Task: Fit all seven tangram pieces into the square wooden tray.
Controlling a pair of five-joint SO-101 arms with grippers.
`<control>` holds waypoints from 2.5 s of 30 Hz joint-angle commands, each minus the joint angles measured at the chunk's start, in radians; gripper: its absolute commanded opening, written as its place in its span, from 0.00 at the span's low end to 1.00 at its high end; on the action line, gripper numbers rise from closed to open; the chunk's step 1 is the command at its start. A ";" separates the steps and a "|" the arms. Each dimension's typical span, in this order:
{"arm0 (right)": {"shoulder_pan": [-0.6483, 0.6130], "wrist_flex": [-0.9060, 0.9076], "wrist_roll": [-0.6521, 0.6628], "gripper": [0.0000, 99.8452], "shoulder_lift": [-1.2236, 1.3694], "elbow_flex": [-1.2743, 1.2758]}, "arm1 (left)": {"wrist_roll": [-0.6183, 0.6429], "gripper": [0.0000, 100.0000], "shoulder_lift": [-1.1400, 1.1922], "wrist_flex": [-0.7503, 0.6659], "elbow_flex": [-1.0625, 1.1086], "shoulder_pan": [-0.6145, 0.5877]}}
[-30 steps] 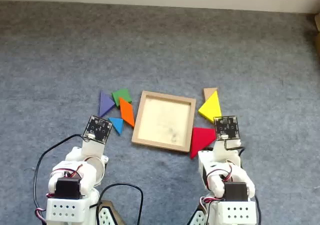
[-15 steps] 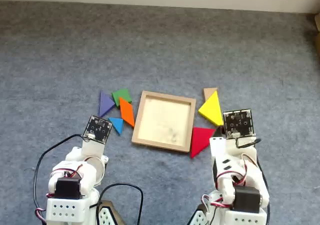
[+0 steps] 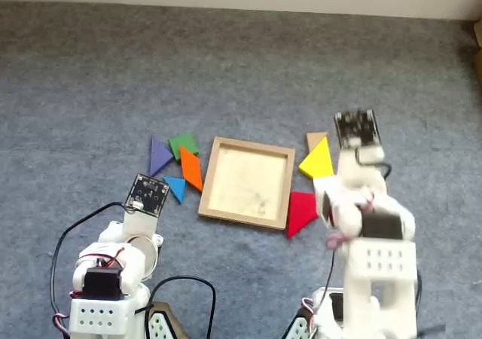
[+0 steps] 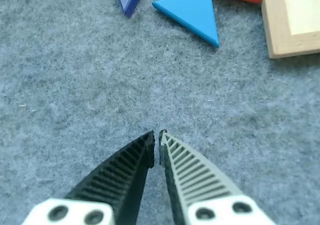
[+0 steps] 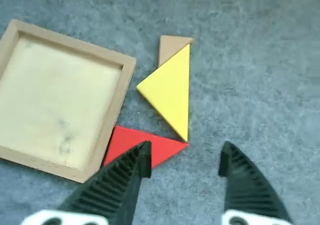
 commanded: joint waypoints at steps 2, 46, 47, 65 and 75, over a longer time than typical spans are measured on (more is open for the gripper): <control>-0.068 0.008 -0.018 0.30 0.239 -0.185 | 0.008 0.05 -0.025 0.005 0.019 0.005; -0.071 0.013 -0.091 0.30 1.198 -0.849 | 0.008 0.05 -0.025 0.005 0.019 0.005; -0.071 0.013 -0.091 0.30 1.199 -0.857 | 0.008 0.05 -0.025 0.005 0.019 0.005; -0.065 0.007 -0.176 0.30 1.204 -0.862 | 0.008 0.05 -0.025 0.005 0.019 0.005; -0.064 -0.004 -0.176 0.30 1.205 -0.858 | 0.008 0.05 -0.025 0.005 0.019 0.005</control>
